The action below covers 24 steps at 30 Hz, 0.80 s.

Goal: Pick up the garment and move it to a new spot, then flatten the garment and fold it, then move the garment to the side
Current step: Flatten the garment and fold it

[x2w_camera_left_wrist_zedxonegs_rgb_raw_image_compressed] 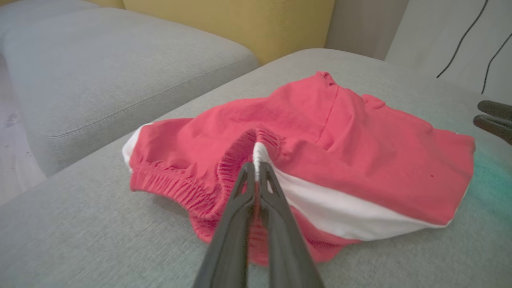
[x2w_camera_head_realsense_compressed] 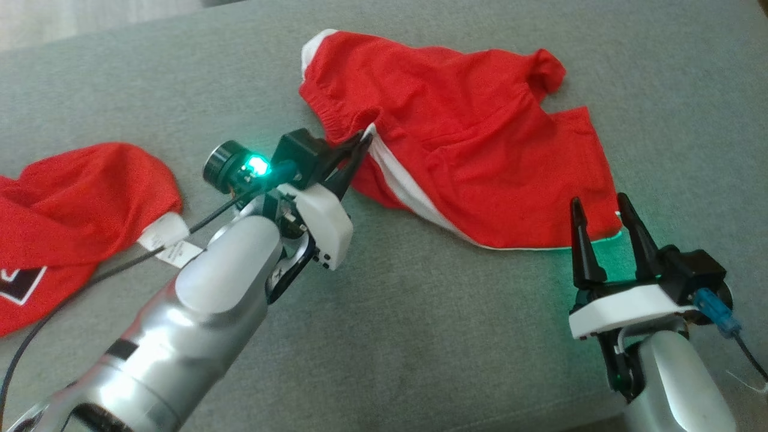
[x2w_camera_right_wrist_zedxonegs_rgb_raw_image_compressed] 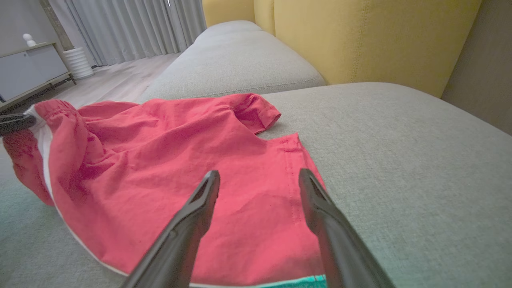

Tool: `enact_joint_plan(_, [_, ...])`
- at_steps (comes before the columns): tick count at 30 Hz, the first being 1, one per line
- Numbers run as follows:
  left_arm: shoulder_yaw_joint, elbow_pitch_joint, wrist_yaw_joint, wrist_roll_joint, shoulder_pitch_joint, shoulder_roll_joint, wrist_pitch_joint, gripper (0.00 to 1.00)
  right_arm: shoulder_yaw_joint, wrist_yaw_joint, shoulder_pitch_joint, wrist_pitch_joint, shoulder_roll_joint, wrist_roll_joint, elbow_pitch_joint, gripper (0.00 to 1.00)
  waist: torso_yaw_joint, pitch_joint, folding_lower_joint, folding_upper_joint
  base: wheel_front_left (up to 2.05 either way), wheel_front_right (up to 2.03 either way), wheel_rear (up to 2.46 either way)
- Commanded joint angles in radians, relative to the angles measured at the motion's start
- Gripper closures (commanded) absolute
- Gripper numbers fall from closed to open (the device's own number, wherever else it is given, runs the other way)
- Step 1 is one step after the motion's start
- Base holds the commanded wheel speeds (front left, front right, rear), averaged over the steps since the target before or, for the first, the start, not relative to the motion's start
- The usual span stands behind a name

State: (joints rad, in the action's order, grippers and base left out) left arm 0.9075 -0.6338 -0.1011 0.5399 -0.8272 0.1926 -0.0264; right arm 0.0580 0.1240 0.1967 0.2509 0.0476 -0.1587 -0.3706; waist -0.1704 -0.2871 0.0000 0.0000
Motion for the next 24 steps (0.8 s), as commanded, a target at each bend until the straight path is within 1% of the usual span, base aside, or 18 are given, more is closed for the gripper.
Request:
enact_joint_plan(1, [-0.041,0.038,0.016,0.008,-0.004,0.033,0.022,1.0,0.01,0.007,0.002,0.011,0.003,0.022,0.021,0.0,0.016,0.015,0.0,0.0,0.0,0.0,0.0])
enact_joint_plan(4, [-0.048,0.061,0.032,0.014,0.029,0.043,0.046,1.0,-0.004,0.007,-0.012,0.011,0.003,0.06,0.014,0.0,0.032,0.03,0.0,0.0,0.0,0.0,0.0])
enact_joint_plan(5, [-0.048,0.061,0.032,0.014,0.029,0.043,0.046,1.0,-0.004,0.007,-0.012,0.011,0.003,0.06,0.014,0.0,0.032,0.03,0.0,0.0,0.0,0.0,0.0])
enact_joint_plan(9, [-0.052,0.098,0.056,0.02,0.08,0.056,0.079,1.0,-0.009,0.007,-0.024,0.011,0.003,0.113,-0.015,0.0,0.042,0.041,0.0,0.0,0.0,0.0,0.0])
enact_joint_plan(15, [-0.068,0.141,0.102,0.031,0.145,0.069,0.127,1.0,-0.051,0.007,-0.024,0.003,0.003,0.199,-0.063,0.0,0.053,0.052,0.0,0.0,0.0,0.0,0.0])
enact_joint_plan(19, [-0.065,0.165,0.115,0.031,0.17,0.075,0.143,1.0,-0.099,0.007,-0.016,-0.028,0.003,0.241,-0.088,0.0,0.063,0.054,0.0,0.0,0.0,0.0,0.0])
enact_joint_plan(24, [-0.062,0.184,0.124,0.034,0.184,0.078,0.15,1.0,-0.124,0.007,-0.005,-0.076,0.003,0.282,-0.119,0.0,0.072,0.052,0.0,0.0,0.0,0.0,0.0])
